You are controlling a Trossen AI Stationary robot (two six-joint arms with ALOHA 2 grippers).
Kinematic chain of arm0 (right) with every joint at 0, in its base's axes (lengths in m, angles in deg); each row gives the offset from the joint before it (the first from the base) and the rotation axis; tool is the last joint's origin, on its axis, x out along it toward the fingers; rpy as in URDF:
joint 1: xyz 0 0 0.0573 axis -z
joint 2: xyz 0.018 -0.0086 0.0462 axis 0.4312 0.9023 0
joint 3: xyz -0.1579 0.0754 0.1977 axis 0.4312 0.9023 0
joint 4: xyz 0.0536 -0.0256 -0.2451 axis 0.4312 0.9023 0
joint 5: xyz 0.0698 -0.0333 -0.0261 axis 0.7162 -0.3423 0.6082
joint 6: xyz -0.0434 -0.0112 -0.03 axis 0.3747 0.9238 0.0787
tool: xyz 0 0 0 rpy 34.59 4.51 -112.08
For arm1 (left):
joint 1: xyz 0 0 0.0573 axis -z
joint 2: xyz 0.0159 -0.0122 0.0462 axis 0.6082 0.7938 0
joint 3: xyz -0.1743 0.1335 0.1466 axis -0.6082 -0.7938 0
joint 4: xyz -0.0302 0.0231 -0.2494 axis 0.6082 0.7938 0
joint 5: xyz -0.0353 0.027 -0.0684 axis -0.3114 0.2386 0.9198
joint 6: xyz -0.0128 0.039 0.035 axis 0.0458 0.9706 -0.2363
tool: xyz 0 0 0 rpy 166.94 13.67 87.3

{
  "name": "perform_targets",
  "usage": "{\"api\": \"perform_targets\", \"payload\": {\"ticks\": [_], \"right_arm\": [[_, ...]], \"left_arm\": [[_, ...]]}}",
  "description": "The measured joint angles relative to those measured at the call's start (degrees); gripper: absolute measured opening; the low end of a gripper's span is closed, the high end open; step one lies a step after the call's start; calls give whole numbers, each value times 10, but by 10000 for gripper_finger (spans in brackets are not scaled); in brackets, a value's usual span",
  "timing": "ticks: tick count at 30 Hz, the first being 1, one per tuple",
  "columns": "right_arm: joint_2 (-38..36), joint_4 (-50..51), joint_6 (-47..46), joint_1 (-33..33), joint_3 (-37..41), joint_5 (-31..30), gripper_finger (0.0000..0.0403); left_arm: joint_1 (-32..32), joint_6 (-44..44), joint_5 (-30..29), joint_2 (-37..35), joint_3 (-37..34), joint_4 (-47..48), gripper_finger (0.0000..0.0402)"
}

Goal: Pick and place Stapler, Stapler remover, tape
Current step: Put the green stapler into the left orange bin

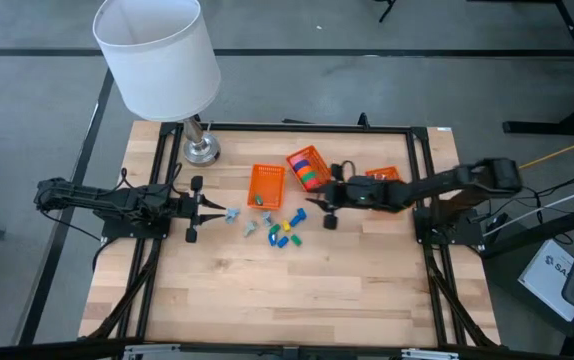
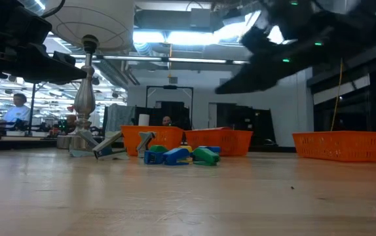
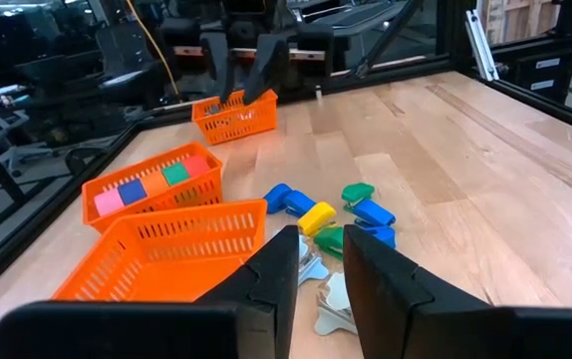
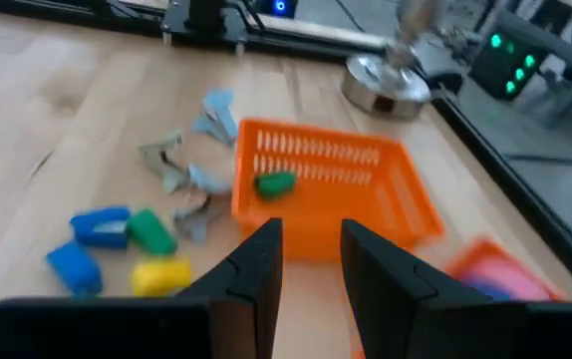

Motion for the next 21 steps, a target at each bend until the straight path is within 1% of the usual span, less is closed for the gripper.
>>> {"api": "perform_targets", "payload": {"ticks": [4, 8, 14, 21], "right_arm": [[-89, 37, -38, 0, 70, -4, 108], [-177, 100, -97, 0, 108, -3, 108], [-287, 266, -107, 0, 112, 1, 108], [-386, 364, -108, 0, 112, 1, 108]], "left_arm": [[0, 0, 0, 0, 0, 0, 78], [0, 0, 0, 0, 0, 0, 79], [0, 0, 0, 0, 0, 0, 77], [0, 0, 0, 0, 0, 0, 78]]}}
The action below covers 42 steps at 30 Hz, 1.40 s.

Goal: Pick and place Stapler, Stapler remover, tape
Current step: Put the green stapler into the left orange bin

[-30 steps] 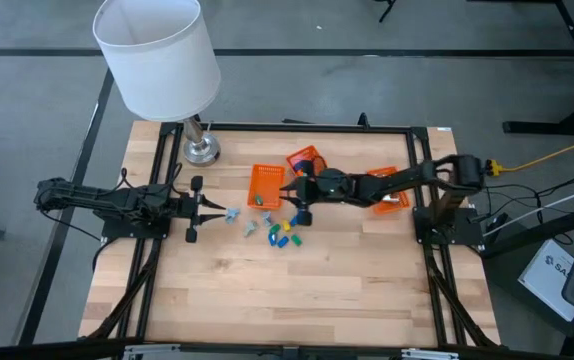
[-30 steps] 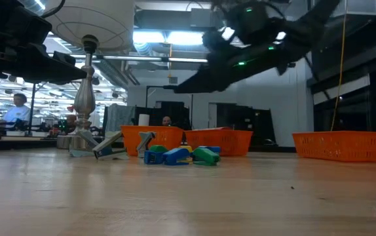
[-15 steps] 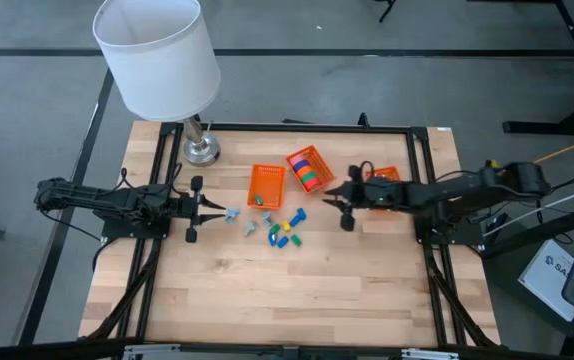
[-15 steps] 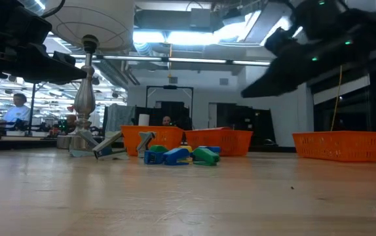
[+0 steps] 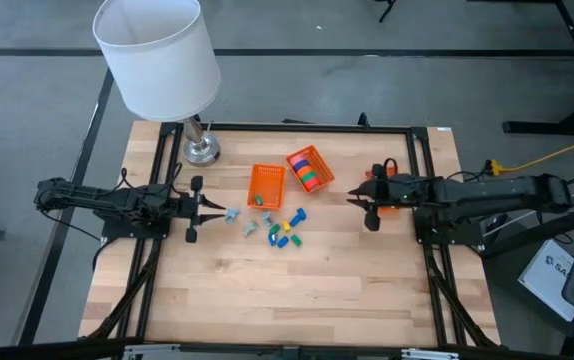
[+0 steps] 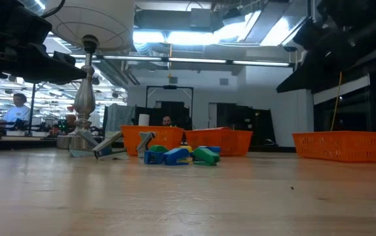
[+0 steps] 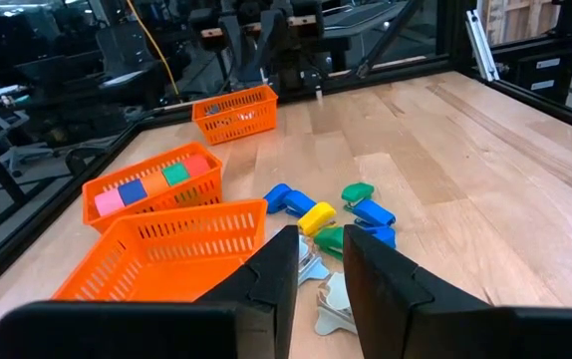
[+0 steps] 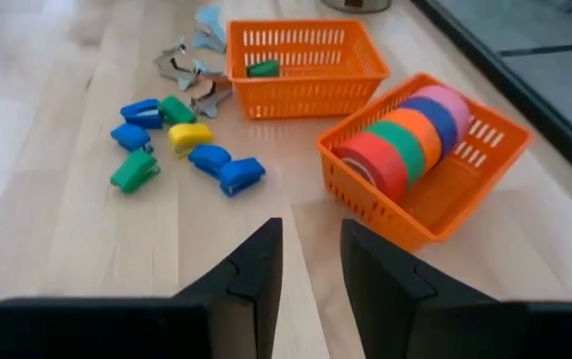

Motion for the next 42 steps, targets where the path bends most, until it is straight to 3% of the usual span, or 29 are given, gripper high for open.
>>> {"api": "perform_targets", "payload": {"ticks": [11, 15, 19, 33, 42], "right_arm": [[-110, 85, 6, 0, 0, -28, 108], [-121, 149, 16, 1, 0, -54, 108], [-120, 179, -6, 1, 0, -37, 108], [-159, 141, -45, 1, 5, -34, 108], [-185, -20, -56, 1, 82, 32, 108]], "left_arm": [[0, 0, 0, 0, 0, 0, 78], [0, 0, 0, 0, 0, 0, 77], [0, 0, 0, 0, 0, 0, 79], [0, 0, 0, 0, 0, 0, 79], [0, 35, 0, 0, 0, -31, 79]]}}
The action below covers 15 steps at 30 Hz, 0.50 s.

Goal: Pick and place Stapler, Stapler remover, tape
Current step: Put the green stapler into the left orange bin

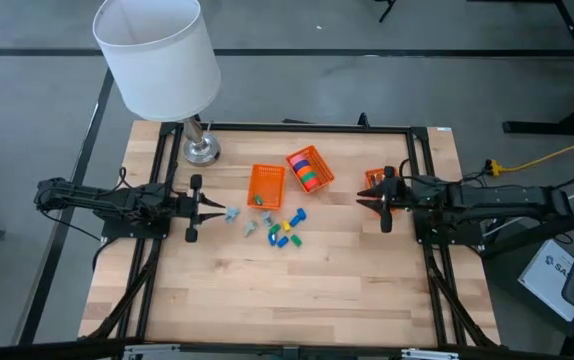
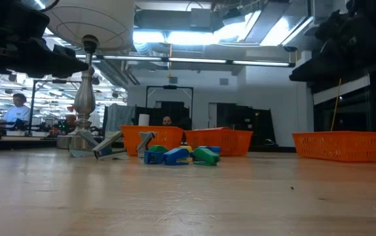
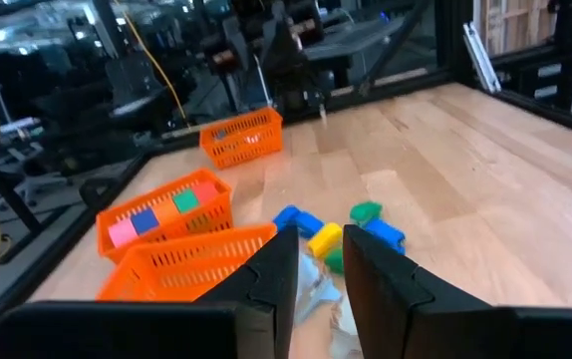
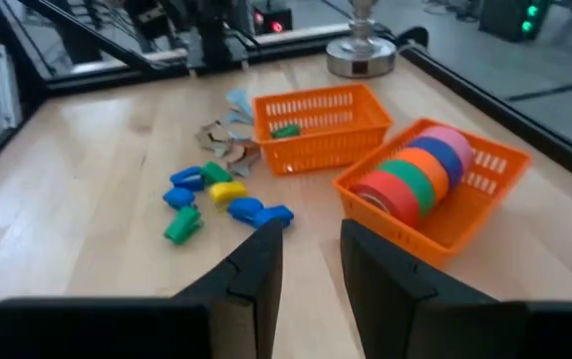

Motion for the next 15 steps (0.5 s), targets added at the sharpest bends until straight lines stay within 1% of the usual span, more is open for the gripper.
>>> {"api": "perform_targets", "payload": {"ticks": [3, 6, 12, 15], "right_arm": [[-17, -1, 4, 0, 4, 6, 108], [-48, 5, 21, 0, 6, 16, 108], [-144, 49, 32, 0, 7, 35, 108], [-192, 43, 35, 0, 24, 35, 108]], "left_arm": [[0, -1, 0, 0, 0, -16, 78], [0, -25, 0, 0, 0, -43, 77], [0, -76, 0, 0, 0, -78, 79], [0, -98, 0, 0, 0, -82, 78]]}}
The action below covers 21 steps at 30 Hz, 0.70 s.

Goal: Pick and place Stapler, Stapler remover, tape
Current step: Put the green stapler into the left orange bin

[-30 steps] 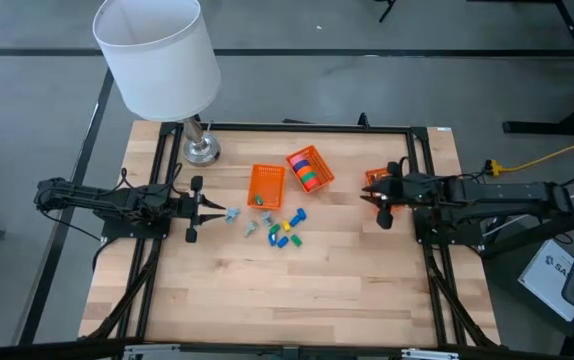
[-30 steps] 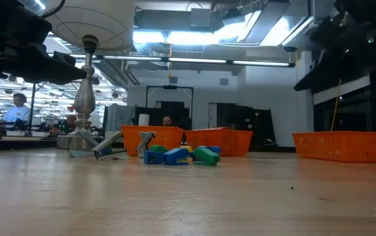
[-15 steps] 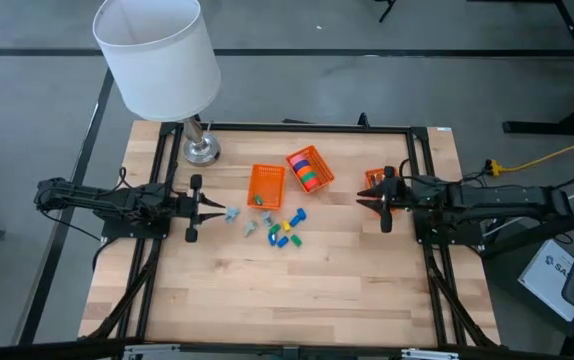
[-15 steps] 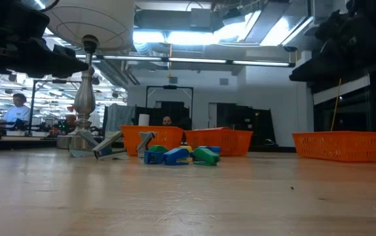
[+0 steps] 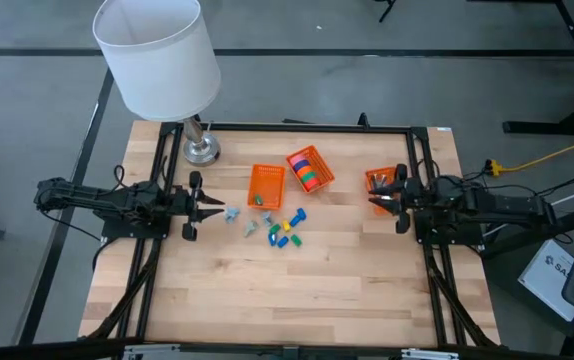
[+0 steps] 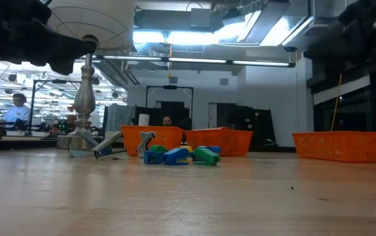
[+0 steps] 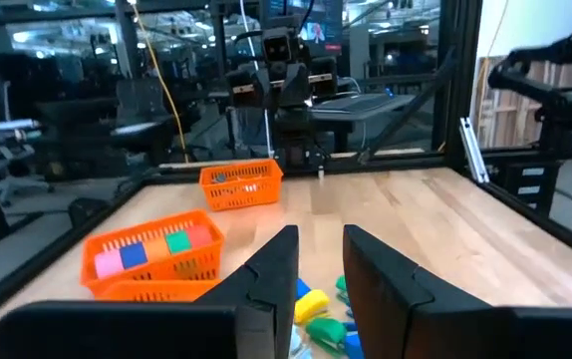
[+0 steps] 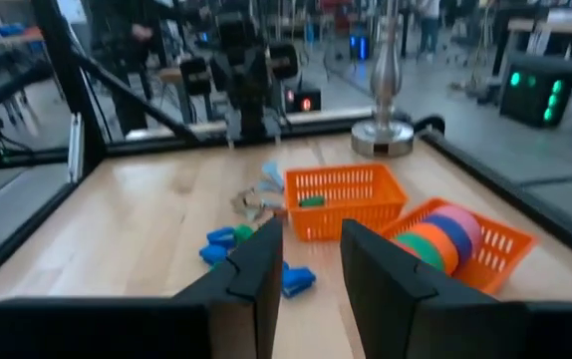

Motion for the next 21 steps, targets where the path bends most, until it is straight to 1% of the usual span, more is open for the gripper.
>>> {"api": "perform_targets", "payload": {"ticks": [6, 12, 15, 18, 21], "right_arm": [[-97, -31, 9, 0, 65, 0, 108], [-97, -46, 7, 0, 89, 3, 108], [-98, -50, 20, 0, 89, 16, 108], [-98, -47, 33, 0, 89, 17, 108], [-98, -38, 42, 0, 89, 17, 108]], "left_arm": [[0, -66, 0, 0, 0, 0, 78], [0, -108, -3, 0, 0, 0, 78], [0, -141, -21, 0, 0, 0, 78], [0, -180, -49, 0, 0, -2, 79], [0, -191, -59, 0, 0, -2, 79]]}}
